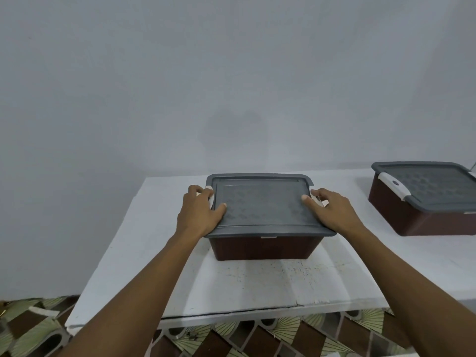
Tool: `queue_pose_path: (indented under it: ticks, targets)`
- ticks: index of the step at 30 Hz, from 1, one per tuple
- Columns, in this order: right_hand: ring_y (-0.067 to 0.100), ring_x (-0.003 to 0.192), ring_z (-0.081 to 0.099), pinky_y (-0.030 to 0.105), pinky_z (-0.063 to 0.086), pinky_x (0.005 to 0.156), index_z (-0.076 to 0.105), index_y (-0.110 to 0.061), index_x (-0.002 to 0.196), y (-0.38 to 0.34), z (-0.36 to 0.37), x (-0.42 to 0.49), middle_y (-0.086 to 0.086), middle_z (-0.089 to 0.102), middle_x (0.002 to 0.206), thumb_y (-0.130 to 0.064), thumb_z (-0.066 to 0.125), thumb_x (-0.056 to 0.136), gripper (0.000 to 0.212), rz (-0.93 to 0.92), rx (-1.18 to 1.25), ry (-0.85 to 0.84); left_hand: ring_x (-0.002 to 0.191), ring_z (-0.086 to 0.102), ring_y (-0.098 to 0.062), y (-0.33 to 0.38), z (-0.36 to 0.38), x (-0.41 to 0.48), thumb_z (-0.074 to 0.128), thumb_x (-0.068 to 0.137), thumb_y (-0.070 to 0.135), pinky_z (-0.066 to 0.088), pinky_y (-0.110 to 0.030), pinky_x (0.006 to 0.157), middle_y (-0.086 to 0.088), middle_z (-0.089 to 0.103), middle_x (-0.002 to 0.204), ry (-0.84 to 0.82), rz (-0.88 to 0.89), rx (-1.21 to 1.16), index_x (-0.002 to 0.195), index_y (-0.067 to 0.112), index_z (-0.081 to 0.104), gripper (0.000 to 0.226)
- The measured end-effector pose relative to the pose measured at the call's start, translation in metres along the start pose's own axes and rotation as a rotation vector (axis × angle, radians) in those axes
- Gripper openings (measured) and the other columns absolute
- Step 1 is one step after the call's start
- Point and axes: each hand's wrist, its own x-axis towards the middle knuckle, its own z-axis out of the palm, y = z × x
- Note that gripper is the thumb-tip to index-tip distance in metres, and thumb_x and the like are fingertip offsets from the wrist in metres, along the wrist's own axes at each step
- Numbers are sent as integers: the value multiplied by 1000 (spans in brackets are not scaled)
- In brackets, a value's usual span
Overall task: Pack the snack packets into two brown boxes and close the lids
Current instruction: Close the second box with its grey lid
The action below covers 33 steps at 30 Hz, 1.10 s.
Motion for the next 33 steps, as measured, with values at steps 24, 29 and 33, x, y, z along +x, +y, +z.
queue_pose_path:
  ticks: [24,29,33]
  targets:
    - [18,113,48,26,33,91,69,-11,99,22,34,59,3,61,125,-18,55,95,16,-245,178,233,100,52,-9,18,39,51,52,92,51,41,-23,85,7,60,116,119,116,-52,116,22,58,38]
    - [14,109,48,25,35,91,69,-11,97,23,41,108,2,62,122,-27,47,92,28,-264,231,212,98,52,-10,16,52,92,56,91,42,41,-25,83,9,60,108,134,123,-78,109,22,59,27]
    - [11,103,47,26,38,89,68,-10,95,19,46,146,2,63,119,-19,49,93,22,-264,264,199,98,51,-10,16,62,128,58,90,40,38,-23,80,9,58,105,125,140,-53,106,21,60,24]
